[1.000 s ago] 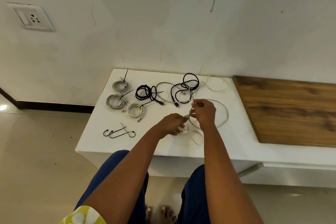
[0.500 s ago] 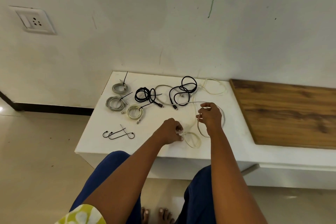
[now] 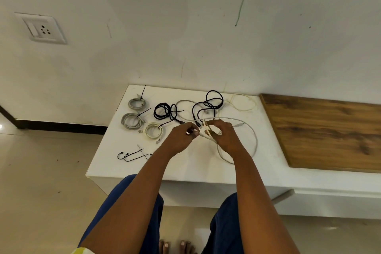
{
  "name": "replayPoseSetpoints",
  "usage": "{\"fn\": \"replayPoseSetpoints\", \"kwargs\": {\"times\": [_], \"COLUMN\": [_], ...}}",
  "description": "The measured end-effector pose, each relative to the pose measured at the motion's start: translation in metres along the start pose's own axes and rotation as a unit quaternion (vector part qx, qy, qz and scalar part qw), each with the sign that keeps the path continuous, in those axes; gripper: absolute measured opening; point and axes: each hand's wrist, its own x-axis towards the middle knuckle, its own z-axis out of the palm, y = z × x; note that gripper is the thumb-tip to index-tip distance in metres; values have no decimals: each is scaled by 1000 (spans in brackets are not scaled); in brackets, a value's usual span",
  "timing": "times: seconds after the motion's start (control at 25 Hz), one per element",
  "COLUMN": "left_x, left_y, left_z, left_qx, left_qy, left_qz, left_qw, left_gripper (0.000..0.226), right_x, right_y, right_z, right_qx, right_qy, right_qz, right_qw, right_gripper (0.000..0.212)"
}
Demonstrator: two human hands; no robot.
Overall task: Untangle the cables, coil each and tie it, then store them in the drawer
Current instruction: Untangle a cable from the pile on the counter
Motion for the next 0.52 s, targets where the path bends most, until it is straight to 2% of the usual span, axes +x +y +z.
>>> {"fn": "replayPoseSetpoints", "kwargs": {"times": [0.08, 0.2, 0.28, 0.36, 0.44, 0.52], "left_x": [-3, -5, -5, -3, 0, 0], "left_y": [2, 5, 7, 9, 9, 10], "left_z": [-9, -20, -24, -30, -36, -37], "left_qx": [-56, -149, -252, -378, -434, -471], "left_qy": [-44, -87, -84, -60, -28, -34], "left_qz": [-27, -45, -58, -92, -125, -134], "left_qw": [997, 984, 962, 919, 892, 871], "left_gripper": [9, 13, 19, 25, 28, 24], "right_x": [2, 2, 2, 3, 2, 3], "right_y": [-5, -7, -3, 2, 5, 4], "right_z": [1, -1, -3, -4, -6, -7], "right_qx": [99, 204, 175, 97, 21, -17], "right_qy": [25, 76, 119, 136, 141, 148], "right_qz": [33, 102, 114, 116, 111, 102], "right_qw": [994, 971, 971, 979, 983, 984], "right_gripper": [18, 19, 23, 28, 30, 29]}}
